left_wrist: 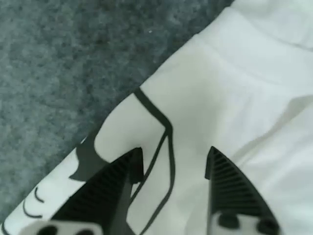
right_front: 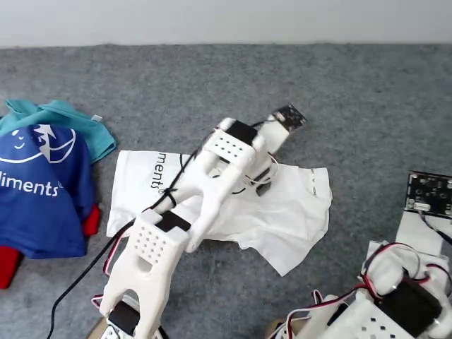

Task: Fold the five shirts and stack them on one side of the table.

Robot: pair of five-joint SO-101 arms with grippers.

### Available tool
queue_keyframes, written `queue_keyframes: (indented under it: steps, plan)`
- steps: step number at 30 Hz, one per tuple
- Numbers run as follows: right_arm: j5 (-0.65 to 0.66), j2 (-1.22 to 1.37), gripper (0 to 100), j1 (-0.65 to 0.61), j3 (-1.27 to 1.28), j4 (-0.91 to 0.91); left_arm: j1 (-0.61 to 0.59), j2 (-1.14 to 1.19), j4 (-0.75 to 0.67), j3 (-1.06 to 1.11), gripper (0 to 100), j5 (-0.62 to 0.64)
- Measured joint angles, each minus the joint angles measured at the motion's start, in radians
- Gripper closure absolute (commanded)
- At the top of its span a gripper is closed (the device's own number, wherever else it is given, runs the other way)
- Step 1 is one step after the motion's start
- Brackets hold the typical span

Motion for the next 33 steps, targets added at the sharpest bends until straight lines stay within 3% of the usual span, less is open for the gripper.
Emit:
queue_keyframes:
  steps: [7,13,19,26,33]
  plan:
    - [0.0,0.0,98.7,0.0,0.0,0.0,-0.021,0.0,0.175,-0.146,79,0.0]
    - [0.0,0.0,98.7,0.0,0.0,0.0,0.084,0.018,0.275,-0.293,79,0.0]
    - [0.0,0.0,98.7,0.0,0.0,0.0,0.204,0.135,0.249,-0.311,79,0.0]
    - [0.0,0.0,98.7,0.0,0.0,0.0,0.163,0.201,0.163,-0.311,79,0.0]
    - [0.0,0.0,98.7,0.0,0.0,0.0,0.089,0.201,0.164,-0.311,79,0.0]
